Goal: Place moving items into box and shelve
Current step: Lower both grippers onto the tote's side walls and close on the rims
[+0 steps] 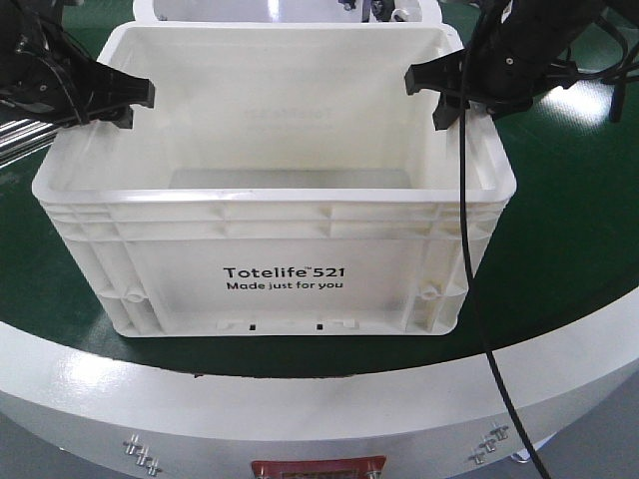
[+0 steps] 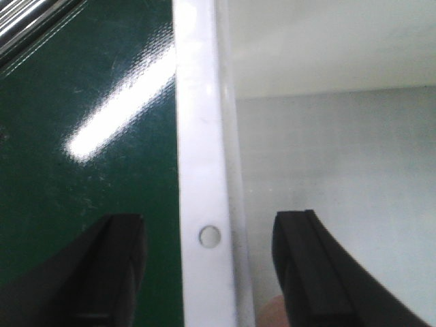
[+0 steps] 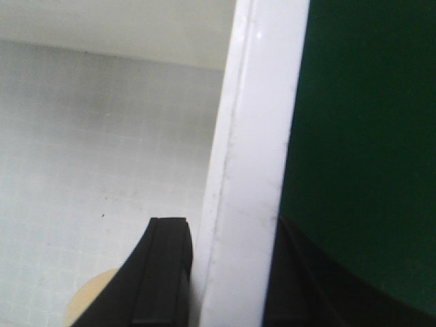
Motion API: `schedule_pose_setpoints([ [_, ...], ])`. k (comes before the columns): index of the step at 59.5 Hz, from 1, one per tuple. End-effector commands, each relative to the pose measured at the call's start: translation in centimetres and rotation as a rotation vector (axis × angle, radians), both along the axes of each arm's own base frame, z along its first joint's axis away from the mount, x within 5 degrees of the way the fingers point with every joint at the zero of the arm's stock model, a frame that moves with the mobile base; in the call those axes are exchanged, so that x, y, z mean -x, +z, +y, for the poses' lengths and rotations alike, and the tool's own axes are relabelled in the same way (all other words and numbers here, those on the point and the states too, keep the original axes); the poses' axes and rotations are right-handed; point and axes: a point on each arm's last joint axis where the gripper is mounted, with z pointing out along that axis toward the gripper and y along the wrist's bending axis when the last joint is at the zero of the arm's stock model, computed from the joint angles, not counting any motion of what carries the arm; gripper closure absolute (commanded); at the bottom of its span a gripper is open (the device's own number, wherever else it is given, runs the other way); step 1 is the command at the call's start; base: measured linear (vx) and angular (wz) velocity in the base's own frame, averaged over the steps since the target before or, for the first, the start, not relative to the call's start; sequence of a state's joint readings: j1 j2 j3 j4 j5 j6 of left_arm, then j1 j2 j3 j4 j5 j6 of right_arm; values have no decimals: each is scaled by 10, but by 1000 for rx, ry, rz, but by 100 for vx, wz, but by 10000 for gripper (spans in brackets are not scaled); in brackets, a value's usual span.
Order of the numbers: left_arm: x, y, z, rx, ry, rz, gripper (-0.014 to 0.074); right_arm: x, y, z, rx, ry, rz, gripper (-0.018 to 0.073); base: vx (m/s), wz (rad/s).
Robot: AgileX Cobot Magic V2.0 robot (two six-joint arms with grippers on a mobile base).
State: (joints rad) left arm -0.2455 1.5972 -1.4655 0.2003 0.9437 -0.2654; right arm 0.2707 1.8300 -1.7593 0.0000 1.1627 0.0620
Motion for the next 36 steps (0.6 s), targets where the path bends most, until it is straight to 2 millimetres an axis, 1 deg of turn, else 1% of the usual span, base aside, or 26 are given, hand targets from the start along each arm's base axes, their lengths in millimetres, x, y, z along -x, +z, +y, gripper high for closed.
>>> schedule_pose_setpoints([
  [1, 5, 26, 2, 20, 3, -102, 135, 7, 30, -3, -23, 21, -104, 575, 0, 0],
  [6, 5, 25, 2, 26, 7, -93, 192, 7, 30, -3, -23, 21, -104, 575, 0, 0],
  [11, 4, 22, 2, 25, 14, -73, 267, 7, 30, -3, -23, 21, -104, 575, 0, 0],
  [19, 2, 12, 1, 10, 21, -18, 414, 7, 29, -3, -22, 21, -100, 575, 0, 0],
  [25, 1, 11, 1, 7, 18, -14, 517, 7, 29, -3, -21, 23, -98, 575, 0, 0],
  [33, 1, 12, 1, 4, 10, -21, 619, 7, 29, -3, -20, 24, -98, 575, 0, 0],
  [36, 0, 12, 1, 5, 9, -25, 622, 7, 29, -3, -20, 24, -98, 575, 0, 0],
])
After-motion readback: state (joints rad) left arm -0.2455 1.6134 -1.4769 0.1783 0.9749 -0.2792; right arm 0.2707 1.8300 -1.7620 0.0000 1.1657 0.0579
